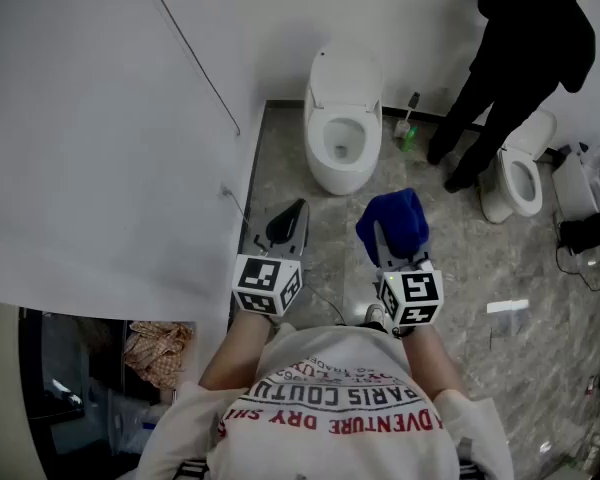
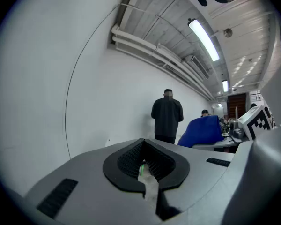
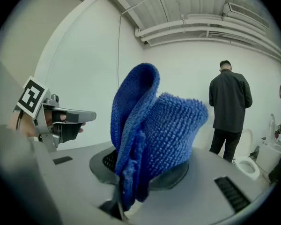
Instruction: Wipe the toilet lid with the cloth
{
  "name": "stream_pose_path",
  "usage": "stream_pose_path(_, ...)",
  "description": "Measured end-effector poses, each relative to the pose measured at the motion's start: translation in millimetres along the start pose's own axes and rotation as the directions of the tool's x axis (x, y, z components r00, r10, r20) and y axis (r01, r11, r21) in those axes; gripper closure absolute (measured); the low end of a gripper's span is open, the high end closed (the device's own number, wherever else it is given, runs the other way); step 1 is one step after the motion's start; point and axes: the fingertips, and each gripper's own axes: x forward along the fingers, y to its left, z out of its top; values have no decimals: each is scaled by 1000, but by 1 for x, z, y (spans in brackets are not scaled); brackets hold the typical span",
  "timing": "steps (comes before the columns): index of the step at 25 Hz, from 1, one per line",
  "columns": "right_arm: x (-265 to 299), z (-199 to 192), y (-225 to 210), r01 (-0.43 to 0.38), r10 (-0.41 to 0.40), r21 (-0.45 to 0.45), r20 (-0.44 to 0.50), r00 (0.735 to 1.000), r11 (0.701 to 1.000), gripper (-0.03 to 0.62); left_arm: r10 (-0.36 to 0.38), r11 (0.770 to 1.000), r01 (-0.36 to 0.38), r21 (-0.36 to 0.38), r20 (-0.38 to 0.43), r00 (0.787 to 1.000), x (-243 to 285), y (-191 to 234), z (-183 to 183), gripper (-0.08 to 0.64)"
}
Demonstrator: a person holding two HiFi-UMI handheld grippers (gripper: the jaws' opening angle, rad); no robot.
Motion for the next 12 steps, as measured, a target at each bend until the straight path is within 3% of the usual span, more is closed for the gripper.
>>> stream_pose_path(12,4,-5,0,6,-6,27,-9,1000,1000,499,-15,1000,15,6,-5,1000,4,3,-1,552)
